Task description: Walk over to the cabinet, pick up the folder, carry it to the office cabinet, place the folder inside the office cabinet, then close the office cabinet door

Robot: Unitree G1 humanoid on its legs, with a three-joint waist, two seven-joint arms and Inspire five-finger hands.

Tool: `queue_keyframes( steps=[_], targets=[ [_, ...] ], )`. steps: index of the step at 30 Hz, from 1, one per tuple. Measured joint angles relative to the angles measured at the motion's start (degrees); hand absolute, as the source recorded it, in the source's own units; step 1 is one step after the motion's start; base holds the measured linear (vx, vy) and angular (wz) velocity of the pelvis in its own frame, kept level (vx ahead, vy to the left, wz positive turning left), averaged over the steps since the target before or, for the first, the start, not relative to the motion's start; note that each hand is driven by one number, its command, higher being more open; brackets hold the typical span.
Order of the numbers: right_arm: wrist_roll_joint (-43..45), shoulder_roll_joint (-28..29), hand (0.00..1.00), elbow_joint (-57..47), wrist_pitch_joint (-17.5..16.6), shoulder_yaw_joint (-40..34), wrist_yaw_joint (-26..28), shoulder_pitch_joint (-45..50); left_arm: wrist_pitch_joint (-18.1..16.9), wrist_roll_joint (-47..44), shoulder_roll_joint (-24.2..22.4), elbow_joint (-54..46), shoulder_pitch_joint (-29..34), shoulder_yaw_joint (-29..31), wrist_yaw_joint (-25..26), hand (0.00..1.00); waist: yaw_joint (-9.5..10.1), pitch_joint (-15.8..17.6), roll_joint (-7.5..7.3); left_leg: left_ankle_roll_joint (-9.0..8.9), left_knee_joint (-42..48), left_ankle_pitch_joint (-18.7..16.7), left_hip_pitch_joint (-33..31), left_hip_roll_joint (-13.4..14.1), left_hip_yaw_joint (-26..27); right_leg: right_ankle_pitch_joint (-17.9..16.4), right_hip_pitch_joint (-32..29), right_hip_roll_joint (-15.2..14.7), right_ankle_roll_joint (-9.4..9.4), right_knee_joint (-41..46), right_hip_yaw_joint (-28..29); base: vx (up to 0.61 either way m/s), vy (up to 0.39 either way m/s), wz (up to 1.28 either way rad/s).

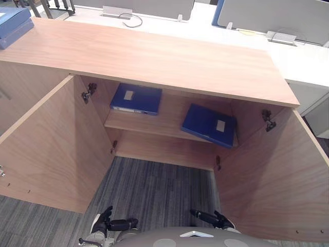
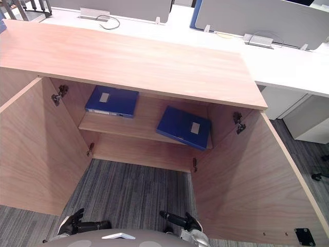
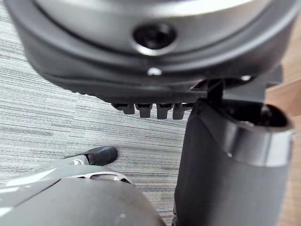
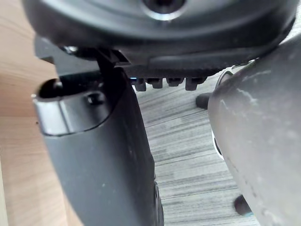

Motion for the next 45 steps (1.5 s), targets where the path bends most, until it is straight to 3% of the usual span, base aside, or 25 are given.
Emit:
queue_keyframes(
  steps=[3, 4, 6, 9, 11, 14, 16, 20, 21, 22, 23, 24, 25, 27, 28, 31, 32, 34, 35, 37, 38, 42, 43, 44, 45],
  targets=[
    [0.0, -0.06, 1.0, -0.19, 0.2, -0.1, -0.35, -0.51, 0.21, 0.33, 0.07, -0.23, -0.25, -0.7, -0.02, 1.0, 0.13, -0.12, -0.37, 0.67, 0.7, -1.53, -0.03, -1.05, 1.72, 0.46, -1.69, -1.15, -0.15, 0.76, 2.48, 0.0, 0.072, -0.43],
    [-0.06, -0.78, 1.0, -0.24, 0.27, -0.09, -0.39, -1.3, 0.29, 0.44, -0.06, -0.82, -0.57, -1.26, -0.1, 1.0, 0.34, 1.03, -0.01, 1.85, 3.53, -4.3, -0.04, -2.36, 0.95, -0.81, -3.63, -2.62, -2.02, 5.13, 4.72, 0.0, 0.162, -0.62],
    [-0.05, -1.19, 1.0, -0.41, 0.27, -0.12, -0.4, -1.39, 0.3, 0.5, -0.1, -1.48, -0.58, -1.68, -0.14, 1.0, 0.14, 2.16, 0.46, 2.63, 5.34, -5.94, 0.8, -2.86, 1.26, -1.88, -4.51, -3.73, -3.7, 9.49, 5.82, -0.04, 0.137, -0.48],
    [0.06, -1.66, 1.0, -2.55, 0.18, -0.14, -0.56, -0.55, 0.42, 1.01, -0.35, -2.56, -0.59, -2.32, -0.12, 1.0, -0.33, 3.8, 2.02, 3.74, 7.57, -9.02, 4.13, -1.92, 2.25, 0.07, -6.27, -5.23, -5.82, 18.95, 3.79, -0.08, 0.091, -0.26],
    [0.92, -1.76, 1.0, -2.59, 0.28, -0.14, -0.67, -0.86, 0.54, 0.99, -0.35, -3.53, -0.88, -2.31, -0.1, 1.0, -0.66, 3.93, 2.22, 3.96, 9.46, -10.35, 3.92, -0.03, 2.19, -0.08, -7.47, -4.3, -5.43, 19.68, 2.66, -0.1, 0.029, -0.06],
    [6.42, -1.72, 1.0, -3.67, 0.44, 0.07, -0.38, -1.05, 1.34, 0.53, -0.38, -4.79, -0.83, -2.3, -0.09, 1.0, -0.95, 5.43, 2.75, 2.85, 13.95, -13.47, 3.02, 3.12, 1.51, -0.2, -9.09, -0.22, -3.39, 14.93, 2.63, 0.02, -0.031, 0.05],
    [9.1, -1.7, 1.0, -4.22, 0.45, 0.1, -0.5, -1.03, 2.14, 0.5, -0.37, -6.33, -0.66, -2.09, 0.06, 1.0, -0.95, 6.51, 2.53, 1.79, 16.85, -15.86, 2.96, 3.57, 0.99, 0.84, -10.35, 0.16, -1.82, 11.77, 3.7, 0.16, -0.101, 0.14],
    [10.19, -1.7, 1.0, -5.26, 0.52, -0.22, -0.43, -0.78, 3.11, 1.61, -0.5, -13.01, 0.43, -1.94, 0.34, 1.0, -1.47, 7.28, 2.22, -1.98, 24.15, -21.92, 0.49, 3.85, -4.82, 0.96, -13.11, -0.83, -1.78, 11.84, 8.64, 0.3, -0.273, 0.69],
    [9.98, -3.01, 1.0, -6.11, 0.55, -1.23, -0.17, -0.79, 3.13, 1.46, -2.23, -16.3, 0.52, -2.31, 0.14, 1.0, -1.64, 7.42, 4.8, -3.43, 25.08, -22.78, -0.98, 5.95, -8.45, -0.75, -14.6, -0.08, -1.64, 17.59, 6.57, 0.48, -0.432, 1.36],
    [9.29, -4.06, 1.0, -7.0, 0.39, -1.79, -0.17, -0.42, 2.85, 0.36, -3.3, -20.3, 0.98, -2.76, -0.76, 1.0, -1.62, 7.32, 6.13, -4.61, 24.57, -22.84, -2.31, 7.42, -11.96, -5.92, -16.62, -0.26, -2.13, 23.62, 3.71, 0.45, -0.396, 1.29],
    [9.19, -4.2, 1.0, -7.01, 0.42, -2.12, -0.17, -0.79, 2.69, -0.72, -4.14, -21.93, 1.06, -3.11, -1.29, 1.0, -1.4, 7.48, 7.05, -5.12, 24.14, -22.6, -2.93, 8.33, -13.55, -8.62, -17.41, -0.36, -2.54, 26.73, 2.21, 0.5, -0.455, 1.16],
    [8.93, -5.14, 1.0, -6.75, 0.56, -2.44, -0.4, -2.01, 2.63, -3.2, -6.25, -23.28, 1.48, -3.15, -1.69, 1.0, -1.19, 7.74, 8.4, -6.77, 22.35, -20.82, -3.19, 10.35, -16.78, -12.79, -18.54, -0.04, -4.07, 31.88, -0.57, 0.39, -0.392, 0.82],
    [8.88, -5.75, 1.0, -6.75, 0.6, -2.33, -0.27, -2.1, 2.72, -4.31, -6.91, -23.22, 1.46, -3.18, -1.68, 1.0, -1.43, 7.58, 9.1, -7.06, 21.74, -20.22, -3.36, 11.05, -18.33, -14.02, -18.6, 0.39, -4.99, 33.2, -1.65, 0.41, -0.428, 0.8],
    [8.93, -5.92, 1.0, -6.81, 0.55, -2.35, -0.25, -2.75, 2.64, -6.34, -7.78, -23.19, 1.31, -3.15, -1.54, 1.0, -1.55, 7.68, 9.09, -5.03, 22.0, -16.62, -5.12, 13.05, -22.81, -15.96, -18.31, 1.85, -7.87, 35.47, -4.33, 0.31, -0.376, 0.63],
    [8.92, -5.87, 1.0, -6.91, 0.46, -2.23, -0.21, -3.41, 2.58, -6.85, -7.85, -23.16, 1.31, -3.08, -1.11, 1.0, -1.49, 7.71, 8.17, -3.13, 23.23, -13.75, -6.89, 13.19, -23.64, -16.5, -17.99, 2.19, -8.78, 35.04, -5.63, 0.26, -0.337, 0.52],
    [8.98, -6.53, 1.0, -7.92, 0.21, -2.13, -0.65, -4.24, 2.64, -6.88, -8.95, -22.93, 1.94, -3.07, 0.59, 1.0, -1.01, 8.3, 7.36, 0.69, 29.22, -8.47, -10.96, 13.76, -19.27, -16.96, -13.34, 3.36, -9.54, 29.33, -8.54, 0.23, -0.184, 0.5],
    [8.98, -6.4, 1.0, -8.42, 0.15, -2.14, -0.82, -4.25, 2.8, -6.92, -8.99, -23.23, 2.06, -2.95, 0.61, 1.0, -0.85, 8.73, 7.1, 0.53, 30.73, -9.19, -11.3, 13.69, -17.63, -16.96, -11.65, 3.58, -9.54, 27.68, -8.57, 0.2, -0.039, 0.54],
    [8.98, -6.88, 1.0, -9.74, -0.03, -2.19, -1.65, -4.7, 1.84, -6.9, -9.11, -23.71, 2.11, -2.34, 1.5, 1.0, -0.07, 9.34, 6.19, -2.52, 34.54, -13.72, -13.53, 11.96, -11.59, -16.74, -5.93, 3.76, -9.18, 22.01, -9.71, 0.12, 0.066, 0.55],
    [8.98, -7.02, 1.0, -9.76, -0.01, -2.17, -1.72, -4.71, 1.47, -6.9, -9.14, -23.8, 2.19, -2.33, 1.76, 1.0, 0.2, 9.33, 6.25, -2.45, 34.34, -14.04, -14.26, 11.39, -10.43, -16.68, -5.25, 3.74, -9.06, 21.34, -10.27, -0.03, 0.139, 0.47],
    [9.25, -7.16, 1.0, -10.31, 0.74, -2.31, -2.71, -5.53, 1.1, -6.91, -9.13, -23.86, 2.18, -2.26, 2.61, 1.0, 0.32, 9.35, 6.87, -1.09, 30.25, -12.41, -17.12, 9.98, -6.96, -16.52, -4.64, 3.75, -8.73, 20.88, -12.56, -0.14, 0.168, 0.4],
    [9.2, -7.01, 1.0, -11.06, 0.41, -2.26, -2.9, -5.57, 1.12, -6.91, -9.33, -23.79, 2.05, -2.25, 2.83, 1.0, 0.29, 9.59, 7.6, -0.53, 25.26, -7.85, -18.71, 8.71, -5.27, -16.56, -4.62, 3.85, -7.91, 21.27, -13.81, -0.08, 0.212, 0.54],
    [9.35, -5.06, 1.0, -11.25, 0.37, -2.13, -3.26, -5.87, 0.76, -6.83, -8.08, -24.0, 1.31, -1.81, 3.55, 1.0, 0.98, 10.65, 5.86, -1.32, 20.34, -6.11, -17.66, 5.28, -5.97, -16.04, -4.82, 1.28, -5.97, 21.75, -15.52, 0.1, 0.155, 0.49],
    [9.34, -4.86, 1.0, -11.24, 0.41, -2.09, -3.32, -5.52, 0.77, -6.82, -8.12, -23.86, 1.42, -1.85, 3.87, 1.0, 1.84, 10.79, 5.98, -1.26, 20.35, -6.07, -17.03, 5.24, -5.88, -15.87, -5.84, 0.23, -5.76, 25.45, -15.77, 0.08, 0.06, 0.02],
    [9.32, -4.44, 1.0, -11.4, 0.37, -1.67, -3.27, -5.69, 0.8, -6.8, -8.37, -23.56, 1.47, -1.5, 4.52, 1.0, 1.94, 11.55, 7.16, -1.26, 20.35, -6.07, -15.98, 6.0, -6.1, -17.69, -7.66, 0.02, -4.57, 26.94, -14.31, 0.05, 0.058, -0.07],
    [9.18, -4.27, 1.0, -11.64, 0.15, -0.22, -3.2, -5.88, 0.8, -6.81, -8.22, -23.29, 1.32, -0.46, 5.13, 1.0, 1.85, 12.15, 7.66, -1.27, 20.23, -6.08, -14.9, 6.42, -5.92, -16.79, -7.43, 1.59, -4.23, 20.33, -12.69, 0.0, 0.042, -0.09]
  ],
)
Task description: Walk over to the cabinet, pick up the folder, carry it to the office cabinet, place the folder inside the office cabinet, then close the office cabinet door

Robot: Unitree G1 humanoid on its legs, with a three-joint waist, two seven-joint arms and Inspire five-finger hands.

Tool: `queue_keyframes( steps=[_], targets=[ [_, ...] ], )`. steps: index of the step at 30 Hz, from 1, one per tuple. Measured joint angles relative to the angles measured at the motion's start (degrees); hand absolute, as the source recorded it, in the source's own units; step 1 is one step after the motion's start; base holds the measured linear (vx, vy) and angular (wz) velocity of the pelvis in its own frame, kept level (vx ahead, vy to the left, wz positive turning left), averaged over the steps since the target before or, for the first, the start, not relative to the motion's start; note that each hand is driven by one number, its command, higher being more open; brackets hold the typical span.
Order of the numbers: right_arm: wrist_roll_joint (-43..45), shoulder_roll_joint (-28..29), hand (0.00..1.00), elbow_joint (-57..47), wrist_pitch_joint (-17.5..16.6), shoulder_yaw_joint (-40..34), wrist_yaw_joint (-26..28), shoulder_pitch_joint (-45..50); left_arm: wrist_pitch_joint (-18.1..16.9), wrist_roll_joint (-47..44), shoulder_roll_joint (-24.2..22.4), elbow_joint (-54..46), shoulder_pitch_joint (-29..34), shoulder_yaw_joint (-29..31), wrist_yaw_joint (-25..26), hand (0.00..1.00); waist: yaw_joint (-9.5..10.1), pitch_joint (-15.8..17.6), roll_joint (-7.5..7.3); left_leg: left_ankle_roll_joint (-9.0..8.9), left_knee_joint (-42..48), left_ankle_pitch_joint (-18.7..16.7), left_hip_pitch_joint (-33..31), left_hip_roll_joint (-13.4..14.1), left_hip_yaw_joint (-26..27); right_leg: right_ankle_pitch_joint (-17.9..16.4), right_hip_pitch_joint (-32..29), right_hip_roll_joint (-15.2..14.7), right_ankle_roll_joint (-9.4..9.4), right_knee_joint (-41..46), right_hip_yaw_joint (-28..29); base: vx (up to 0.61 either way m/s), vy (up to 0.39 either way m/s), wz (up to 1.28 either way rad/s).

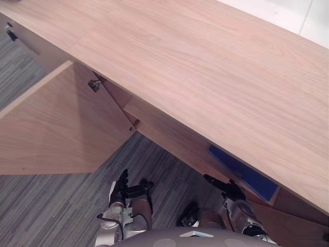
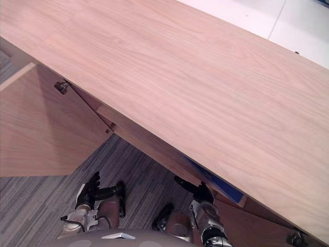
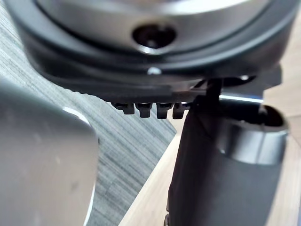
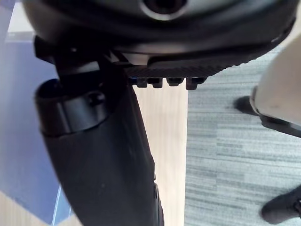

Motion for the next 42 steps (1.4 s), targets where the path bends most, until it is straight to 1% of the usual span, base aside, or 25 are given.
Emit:
queue_keyframes(
  steps=[1, 2, 4, 6, 7, 10, 12, 13, 14, 16, 18, 19, 20, 21, 23, 26, 27, 30, 33, 34, 35, 38, 40, 42],
  targets=[
    [0.0, 0.32, 1.0, -0.29, 0.0, 0.49, -0.02, -0.02, -0.09, 0.02, 0.37, 0.03, 0.04, 0.3, 0.15, 1.0, 0.01, 0.02, -0.59, -0.04, -0.05, -0.04, 0.47, -0.59, 0.45, 3.4, -0.21, -0.04, -0.3, -2.65, 0.3, -0.02, -0.03, 0.06],
    [0.01, 0.45, 1.0, -0.49, -0.15, 0.72, -0.06, -0.04, -0.27, 0.07, 0.78, 0.74, -0.46, 0.44, 0.33, 1.0, -0.48, 0.32, 0.13, -0.41, -0.33, -0.33, 1.15, -0.56, -0.04, 5.03, 0.09, -0.24, 0.15, -2.23, 1.21, -0.03, -0.092, -0.05],
    [-0.01, 0.46, 1.0, -1.19, -0.2, 1.61, -0.21, 0.11, -0.66, 0.11, 0.43, 0.68, -0.22, 0.37, 0.56, 1.0, -0.46, 0.13, 0.67, -0.59, -1.26, -0.19, 1.36, 0.13, 0.49, 5.13, -0.66, 0.56, 0.01, -2.47, 1.92, -0.05, -0.113, -0.21],
    [-0.08, 0.5, 1.0, -1.62, -0.23, 2.4, -0.31, -0.06, -0.55, 0.55, -0.11, 0.77, -0.26, -0.1, 0.57, 1.0, -0.91, 0.12, 0.63, -1.45, -3.88, 0.32, 2.6, 0.24, 0.61, 5.5, -0.98, 1.24, -0.3, -2.56, 2.47, -0.05, -0.067, -0.17],
    [-0.11, 0.49, 1.0, -1.7, -0.25, 2.44, -0.49, -0.01, -0.57, 0.71, -0.29, 0.74, -0.32, -0.98, 0.45, 1.0, -1.24, 0.21, 0.36, -1.78, -5.13, 0.53, 3.25, 0.17, 0.68, 5.76, -0.97, 1.28, -0.27, -2.71, 2.57, -0.05, -0.027, -0.04],
    [-0.12, 0.57, 1.0, -2.16, -0.92, 2.52, -1.0, -0.13, -0.64, 0.74, 0.01, 0.49, -0.52, -1.93, 0.17, 1.0, -1.69, 0.8, -0.85, -1.66, -4.95, 0.77, 2.99, -0.18, 1.29, 7.31, -1.3, 0.76, -0.04, -3.45, 3.23, -0.09, 0.02, -0.08],
    [-0.1, 0.43, 1.0, -2.78, -1.55, 2.56, -1.23, -0.3, -0.65, 0.73, 0.24, -0.32, -1.09, -1.9, 0.54, 1.0, -1.59, 1.45, -1.55, -0.62, -1.61, -0.3, 0.77, -1.06, 1.23, 7.44, -2.92, -0.67, 0.07, -1.52, 3.61, -0.13, 0.066, -0.02],
    [-0.1, 0.33, 1.0, -3.57, -1.64, 2.63, -1.31, -0.69, -0.71, 0.73, 0.25, -1.33, -1.15, -1.9, 0.88, 1.0, -1.4, 1.83, -1.66, -0.16, 0.95, -1.34, -1.17, -1.16, 1.22, 7.44, -4.31, -1.43, 0.08, -0.15, 4.03, -0.17, 0.088, -0.06],
    [-0.1, 0.19, 1.0, -4.65, -2.18, 3.03, -1.51, -1.41, -0.84, 0.71, 0.27, -2.29, -1.82, -1.92, 1.21, 1.0, -1.26, 2.94, -1.69, 0.66, 4.64, -2.8, -3.66, -1.32, 1.15, 7.42, -6.14, -2.4, 0.1, 1.86, 4.5, -0.25, 0.118, -0.05],
    [-0.11, -0.45, 1.0, -5.88, -2.43, 3.71, -1.78, -3.13, -0.85, 0.7, 0.39, -3.05, -3.6, -1.99, 1.56, 1.0, -1.17, 4.99, -1.29, 1.66, 9.7, -4.9, -7.18, -1.68, 0.64, 7.14, -8.45, -4.05, 0.42, 4.99, 4.78, -0.25, 0.127, 0.03],
    [-0.18, -1.21, 1.0, -6.64, -2.46, 4.85, -1.98, -5.52, -1.21, 0.72, 0.82, -3.93, -5.9, -2.8, 2.22, 1.0, -0.9, 7.76, -0.54, 2.64, 16.07, -7.8, -11.21, -2.38, 0.31, 6.14, -11.45, -6.4, 0.98, 9.9, 5.44, -0.25, 0.162, 0.08],
    [-0.21, -1.21, 1.0, -6.64, -2.47, 4.85, -2.07, -6.18, -1.45, 0.72, 1.11, -3.92, -6.4, -3.26, 2.36, 1.0, -0.62, 8.35, -0.4, 2.89, 17.25, -8.18, -11.96, -2.64, 0.32, 5.94, -12.18, -7.09, 1.14, 11.0, 5.8, -0.23, 0.157, 0.05],
    [-0.22, -1.25, 1.0, -6.63, -2.44, 4.86, -2.16, -7.29, -1.81, 0.73, 1.72, -4.05, -7.19, -4.2, 2.54, 1.0, -0.22, 9.37, -0.25, 3.62, 18.95, -8.65, -13.39, -3.28, 0.38, 5.63, -13.62, -8.22, 1.58, 12.8, 6.34, -0.21, 0.15, 0.1],
    [-0.21, -1.22, 1.0, -6.63, -2.44, 5.05, -2.18, -8.54, -1.93, 0.74, 2.27, -4.93, -7.31, -4.68, 2.62, 1.0, -0.24, 10.0, -0.23, 4.04, 20.21, -8.9, -15.07, -3.84, 0.27, 5.54, -15.04, -9.16, 1.41, 13.87, 6.44, -0.19, 0.132, 0.12],
    [-0.22, -1.24, 1.0, -6.67, -2.45, 5.41, -2.22, -10.25, -2.2, 0.72, 2.84, -6.01, -7.34, -4.71, 2.84, 1.0, -0.17, 11.12, -0.28, 4.5, 22.26, -9.17, -17.34, -4.04, 0.23, 5.74, -16.7, -9.99, 1.66, 15.05, 6.65, -0.15, 0.11, 0.09],
    [-0.28, -1.48, 1.0, -6.65, -2.48, 5.85, -2.27, -12.0, -2.71, 0.73, 4.58, -5.99, -7.89, -6.03, 3.37, 1.0, -0.09, 11.99, -0.81, 5.18, 25.43, -9.7, -20.46, -4.18, 0.04, 5.72, -19.19, -11.13, 1.65, 17.45, 7.2, -0.1, 0.086, 0.05],
    [-0.6, -1.88, 1.0, -6.56, -2.48, 5.85, -2.35, -13.3, -2.83, 0.74, 5.34, -5.95, -8.55, -6.91, 3.48, 1.0, -0.07, 12.46, -1.03, 5.49, 26.88, -10.11, -21.78, -4.39, -0.02, 5.53, -20.46, -11.84, 1.5, 18.88, 7.53, -0.07, 0.063, 0.06],
    [-2.45, -3.25, 1.0, -6.12, -2.48, 5.83, -3.37, -14.94, -3.0, 0.99, 5.87, -5.18, -11.37, -8.5, 3.86, 1.0, -0.26, 12.67, -0.9, 6.47, 31.14, -11.22, -25.86, -4.91, -0.36, 4.6, -24.06, -13.52, 1.13, 23.26, 8.1, -0.07, 0.07, 0.1],
    [-2.44, -3.96, 1.0, -4.33, -2.68, 5.79, -4.43, -17.85, -3.17, 2.94, 6.28, -4.51, -15.09, -10.02, 4.2, 1.0, -0.47, 13.81, -0.92, 7.35, 37.04, -13.22, -29.84, -4.94, -0.59, 2.95, -27.78, -15.29, 0.99, 28.94, 9.49, -0.09, 0.062, 0.04],
    [-2.43, -4.01, 1.0, -4.16, -2.71, 5.81, -4.63, -18.24, -3.51, 3.3, 6.57, -3.57, -16.33, -10.86, 4.42, 1.0, -0.3, 13.82, -0.93, 7.7, 38.61, -13.82, -31.17, -5.01, -0.61, 2.18, -29.25, -16.07, 1.26, 30.74, 10.1, -0.11, 0.049, 0.04],
    [-2.41, -4.01, 0.0, -4.15, -2.74, 5.84, -4.75, -18.64, -3.71, 3.59, 6.73, -2.9, -17.67, -10.94, 4.38, 1.0, -0.24, 13.92, -0.94, 7.96, 40.59, -14.47, -32.9, -5.07, -0.62, 1.48, -31.12, -16.46, 1.23, 32.93, 10.95, -0.08, 0.033, 0.04],
    [-2.41, -3.97, 0.0, -4.49, -2.75, 5.78, -4.99, -19.27, -4.28, 4.29, 6.91, -2.62, -19.54, -10.84, 4.87, 1.0, -0.13, 14.69, -0.66, 8.71, 44.09, -15.5, -35.81, -5.12, -0.74, 0.24, -34.12, -17.95, 1.23, 36.83, 11.89, -0.07, 0.016, 0.04],
    [-2.38, -3.77, 0.0, -5.7, -2.78, 5.66, -5.93, -19.25, -4.33, 4.43, 7.07, -2.85, -20.38, -10.69, 5.21, 1.0, -0.07, 14.8, -0.56, 8.98, 45.89, -15.91, -37.72, -5.1, -0.72, -0.23, -36.24, -18.21, 1.09, 38.82, 12.64, -0.07, 0.006, 0.0],
    [-2.33, -3.23, 0.0, -8.99, -3.17, 4.51, -6.87, -18.23, -4.36, 4.51, 6.99, -3.57, -20.57, -10.7, 5.54, 1.0, -0.1, 15.05, -0.29, 9.09, 46.98, -16.13, -38.85, -4.88, -0.52, -0.34, -37.74, -18.24, 0.98, 39.9, 13.42, -0.05, 0.01, -0.07]
  ],
)
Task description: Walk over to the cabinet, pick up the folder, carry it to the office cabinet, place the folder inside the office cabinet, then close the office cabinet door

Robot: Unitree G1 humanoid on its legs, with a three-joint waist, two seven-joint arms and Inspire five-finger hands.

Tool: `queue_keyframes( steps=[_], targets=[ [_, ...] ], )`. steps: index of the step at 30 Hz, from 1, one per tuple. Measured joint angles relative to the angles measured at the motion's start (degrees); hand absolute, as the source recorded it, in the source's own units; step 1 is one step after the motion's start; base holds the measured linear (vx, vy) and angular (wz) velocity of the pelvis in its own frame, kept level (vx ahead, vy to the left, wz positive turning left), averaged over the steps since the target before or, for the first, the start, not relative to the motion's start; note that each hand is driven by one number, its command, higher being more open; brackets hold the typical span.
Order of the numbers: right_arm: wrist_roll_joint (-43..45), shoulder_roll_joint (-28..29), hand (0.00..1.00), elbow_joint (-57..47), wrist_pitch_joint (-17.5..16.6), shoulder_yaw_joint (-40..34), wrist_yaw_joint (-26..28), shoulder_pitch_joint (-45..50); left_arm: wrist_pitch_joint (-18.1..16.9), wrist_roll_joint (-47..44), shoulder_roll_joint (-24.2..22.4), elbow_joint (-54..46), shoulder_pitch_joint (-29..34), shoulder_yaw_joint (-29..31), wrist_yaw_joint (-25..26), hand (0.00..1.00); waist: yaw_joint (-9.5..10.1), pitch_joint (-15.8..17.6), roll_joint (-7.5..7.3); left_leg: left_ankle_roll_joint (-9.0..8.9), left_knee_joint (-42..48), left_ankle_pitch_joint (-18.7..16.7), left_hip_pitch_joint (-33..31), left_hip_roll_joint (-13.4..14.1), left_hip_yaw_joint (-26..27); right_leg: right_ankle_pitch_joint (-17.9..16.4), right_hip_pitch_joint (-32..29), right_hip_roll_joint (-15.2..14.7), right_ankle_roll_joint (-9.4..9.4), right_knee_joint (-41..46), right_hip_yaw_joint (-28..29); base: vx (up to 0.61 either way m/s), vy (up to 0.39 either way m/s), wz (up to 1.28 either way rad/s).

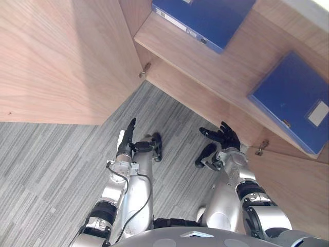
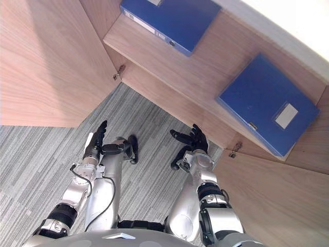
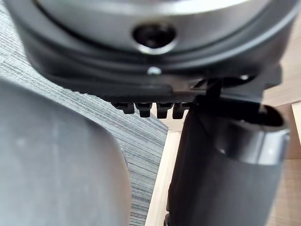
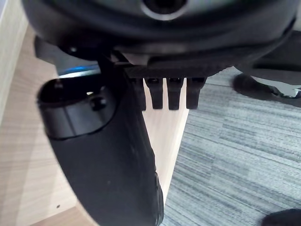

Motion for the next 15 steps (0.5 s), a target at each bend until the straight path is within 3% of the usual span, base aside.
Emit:
queue_keyframes(
  steps=[6, 15],
  targets=[
    [-0.01, 2.29, 0.0, -9.99, -2.07, -1.54, -0.34, 4.45, 0.01, 0.07, -0.27, -1.67, 0.09, 0.27, 0.62, 1.0, -0.13, 0.08, 0.06, -0.06, 1.06, -0.21, -1.68, 1.07, 0.55, 0.0, -2.33, 0.22, -0.01, 0.8, 0.79, -0.02, 0.0, -0.1],
    [-0.15, 4.14, 0.0, -13.26, -2.25, -0.88, 0.93, 7.65, 0.01, 0.54, -1.16, -2.59, 0.09, 0.32, 0.9, 1.0, -0.12, 0.08, 0.07, -0.42, 1.46, -0.48, -2.49, 1.06, 0.2, -0.18, -2.54, 0.15, -0.2, 0.82, 0.29, 0.0, 0.0, 0.0]
  ],
)
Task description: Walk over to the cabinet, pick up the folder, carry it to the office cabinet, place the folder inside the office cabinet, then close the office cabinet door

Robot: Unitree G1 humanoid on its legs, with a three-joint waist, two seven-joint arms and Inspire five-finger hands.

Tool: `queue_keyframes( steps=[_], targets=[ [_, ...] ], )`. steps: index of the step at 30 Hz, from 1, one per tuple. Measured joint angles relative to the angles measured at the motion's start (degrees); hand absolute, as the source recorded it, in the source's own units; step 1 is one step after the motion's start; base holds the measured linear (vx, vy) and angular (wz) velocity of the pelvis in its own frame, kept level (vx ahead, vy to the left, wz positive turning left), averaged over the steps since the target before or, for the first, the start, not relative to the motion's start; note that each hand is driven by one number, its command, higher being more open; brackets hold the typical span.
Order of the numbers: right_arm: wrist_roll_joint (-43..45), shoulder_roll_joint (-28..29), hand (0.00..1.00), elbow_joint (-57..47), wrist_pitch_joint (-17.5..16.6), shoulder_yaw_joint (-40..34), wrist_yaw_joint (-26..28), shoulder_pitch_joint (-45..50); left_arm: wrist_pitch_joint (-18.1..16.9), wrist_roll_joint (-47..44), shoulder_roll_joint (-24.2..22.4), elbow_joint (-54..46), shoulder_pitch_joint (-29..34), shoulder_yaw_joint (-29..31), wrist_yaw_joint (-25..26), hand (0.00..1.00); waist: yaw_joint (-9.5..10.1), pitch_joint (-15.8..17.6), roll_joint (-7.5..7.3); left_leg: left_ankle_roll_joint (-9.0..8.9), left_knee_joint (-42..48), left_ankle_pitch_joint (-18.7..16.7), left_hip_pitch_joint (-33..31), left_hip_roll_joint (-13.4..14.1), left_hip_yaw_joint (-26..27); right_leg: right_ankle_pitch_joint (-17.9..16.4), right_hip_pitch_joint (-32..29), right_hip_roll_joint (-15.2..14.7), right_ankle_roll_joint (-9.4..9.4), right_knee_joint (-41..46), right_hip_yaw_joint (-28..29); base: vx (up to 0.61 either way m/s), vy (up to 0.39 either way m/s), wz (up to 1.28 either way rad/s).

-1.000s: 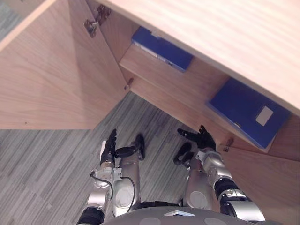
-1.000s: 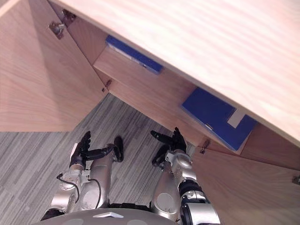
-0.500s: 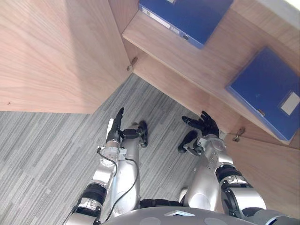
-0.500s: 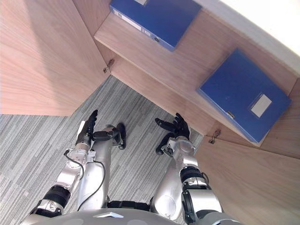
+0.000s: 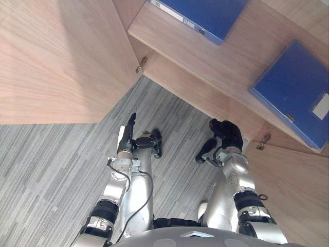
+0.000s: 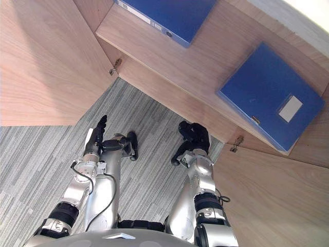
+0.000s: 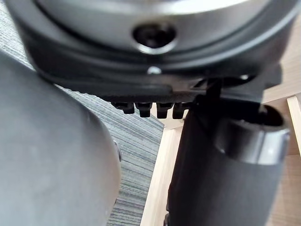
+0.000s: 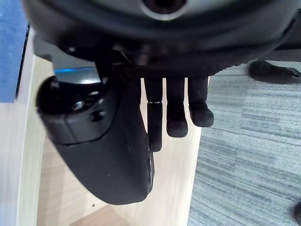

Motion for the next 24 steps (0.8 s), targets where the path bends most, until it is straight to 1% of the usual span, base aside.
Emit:
queue_keyframes(
  steps=[4, 8, 10, 12, 14, 17, 19, 24],
  targets=[
    [0.12, -0.02, 0.0, -2.73, -0.55, 0.03, 1.65, 1.08, -0.02, 0.0, 0.17, -0.61, -0.03, 0.06, -0.06, 1.0, 0.01, 0.08, -0.08, 0.14, 0.3, -0.18, -0.72, -0.06, -0.06, -0.02, -0.47, 0.01, 0.03, 0.04, -0.01, 0.0, 0.0, 0.0],
    [0.83, -0.63, 0.0, -13.71, -1.08, 0.15, 4.38, 5.16, -0.07, 0.11, 0.87, -0.87, -0.01, 0.23, -0.34, 1.0, -0.3, 0.31, -0.38, 0.2, 0.53, -0.4, -0.97, 0.0, -0.03, -0.03, -0.78, 0.05, 0.0, 0.19, 0.09, 0.0, 0.0, 0.0],
    [2.23, -1.38, 0.0, -19.18, -1.85, -0.07, 6.09, 7.18, -0.23, 1.36, 1.14, -0.98, 0.07, 0.59, -0.46, 1.0, -0.55, 0.48, -0.68, 0.24, 0.93, -0.67, -1.01, 0.1, -0.05, -0.21, -0.8, 0.06, 0.0, 0.49, 0.16, 0.0, 0.0, 0.0],
    [2.85, -2.56, 0.0, -26.29, -2.7, -1.09, 7.62, 9.78, -0.74, 2.02, 1.33, -1.15, 0.23, 1.61, -0.71, 1.0, -1.44, 0.6, -0.89, 0.26, 1.92, -1.18, -1.7, 0.21, -0.52, -0.64, -1.04, 0.13, 0.4, 1.04, 0.17, 0.0, 0.0, 0.0],
    [3.13, -2.68, 0.0, -29.98, -3.91, -2.76, 8.38, 11.22, -1.03, 2.03, 1.62, -1.52, 0.23, 2.01, -1.01, 1.0, -1.65, 0.73, -1.15, 0.35, 2.29, -1.39, -2.23, 0.53, -0.4, -0.62, -1.56, 0.26, 0.42, 1.06, 0.18, 0.01, 0.02, -0.07],
    [5.19, -2.67, 0.0, -32.36, -4.44, -4.69, 8.91, 12.98, -1.11, 2.07, 1.85, -2.27, 0.22, 2.23, -1.83, 1.0, -1.71, 1.04, -1.71, 0.27, 2.42, -1.61, -2.49, 0.83, -0.3, -0.6, -1.85, 0.43, 0.4, 1.02, 0.18, 0.02, 0.005, -0.05],
    [5.79, -2.65, 0.0, -33.68, -4.43, -4.76, 9.22, 13.93, -1.13, 2.06, 1.85, -2.32, 0.21, 2.29, -2.03, 1.0, -1.72, 1.08, -1.77, 0.17, 2.44, -1.71, -2.52, 0.98, -0.3, -0.59, -1.94, 0.65, 0.29, 0.97, 0.18, 0.03, -0.009, -0.05],
    [10.55, -2.4, 0.0, -39.82, -4.44, -5.12, 11.66, 15.91, -1.12, 2.34, 1.84, -2.33, 0.22, 2.52, -2.22, 1.0, -1.73, 1.08, -1.78, -0.07, 3.35, -2.62, -2.55, 1.94, -0.4, -0.99, -2.06, 1.27, -0.01, 1.49, 0.32, 0.02, -0.011, -0.08]
  ],
)
